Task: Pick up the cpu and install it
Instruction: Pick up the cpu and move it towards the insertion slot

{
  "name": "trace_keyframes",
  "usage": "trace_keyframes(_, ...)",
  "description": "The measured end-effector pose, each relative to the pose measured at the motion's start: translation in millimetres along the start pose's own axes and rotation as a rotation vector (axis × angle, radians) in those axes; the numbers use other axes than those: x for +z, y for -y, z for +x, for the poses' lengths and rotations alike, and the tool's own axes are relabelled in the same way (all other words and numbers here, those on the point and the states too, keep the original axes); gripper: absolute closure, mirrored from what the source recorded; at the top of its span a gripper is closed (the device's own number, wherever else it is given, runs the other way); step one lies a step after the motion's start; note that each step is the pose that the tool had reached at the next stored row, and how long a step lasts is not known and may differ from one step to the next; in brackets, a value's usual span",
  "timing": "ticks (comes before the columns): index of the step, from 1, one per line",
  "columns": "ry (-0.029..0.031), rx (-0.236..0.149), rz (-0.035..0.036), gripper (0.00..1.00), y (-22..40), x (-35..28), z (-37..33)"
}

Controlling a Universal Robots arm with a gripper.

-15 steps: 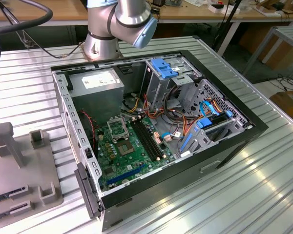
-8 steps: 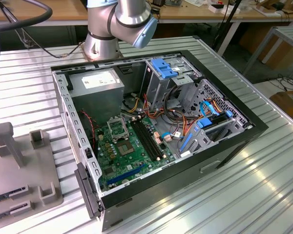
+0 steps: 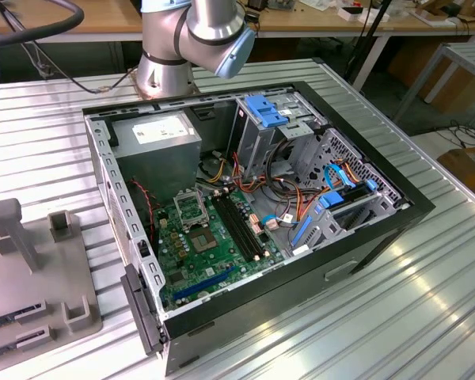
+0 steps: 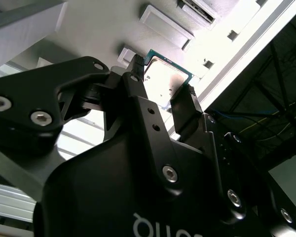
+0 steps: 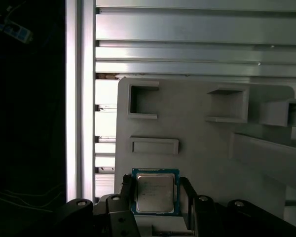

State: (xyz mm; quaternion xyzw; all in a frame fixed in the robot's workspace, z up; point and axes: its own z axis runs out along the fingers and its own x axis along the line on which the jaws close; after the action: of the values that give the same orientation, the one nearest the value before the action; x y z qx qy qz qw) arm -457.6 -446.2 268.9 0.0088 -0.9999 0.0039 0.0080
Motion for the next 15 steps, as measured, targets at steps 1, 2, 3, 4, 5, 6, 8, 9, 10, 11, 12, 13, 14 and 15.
trace_keyframes(1,0.0001,0.000,0.0000,0.53,0.0,-0.1,0.0)
trace_keyframes(2,0.0003,0.000,-0.0002,0.53,0.0,-0.1,0.0)
trace_keyframes(3,0.0000,0.000,0.0000,0.53,0.0,-1.0,0.0)
trace_keyframes(4,0.0000,0.000,0.0000,0.53,0.0,-1.8,0.0)
trace_keyframes(5,-0.0001,0.000,0.0001,0.53,0.0,-1.9,0.0)
trace_keyframes(6,-0.0001,0.000,0.0001,0.53,0.0,-2.0,0.0)
trace_keyframes(8,-0.0002,0.000,0.0002,0.53,0.0,-2.5,0.1)
trace_keyframes(9,-0.0002,0.000,0.0001,0.53,0.0,-2.8,0.1)
trace_keyframes(10,0.0000,0.000,0.0001,0.53,0.0,-3.0,0.1)
trace_keyframes(11,-0.0002,0.000,0.0002,0.53,0.0,-3.7,0.1)
trace_keyframes(12,-0.0003,0.000,0.0002,0.53,0.1,-4.2,0.1)
trace_keyframes(13,-0.0003,0.000,0.0002,0.53,0.0,-4.7,0.1)
trace_keyframes(14,-0.0001,0.000,0.0001,0.53,0.1,-5.3,0.1)
trace_keyframes(15,-0.0002,0.000,0.0001,0.53,0.0,-6.2,0.1)
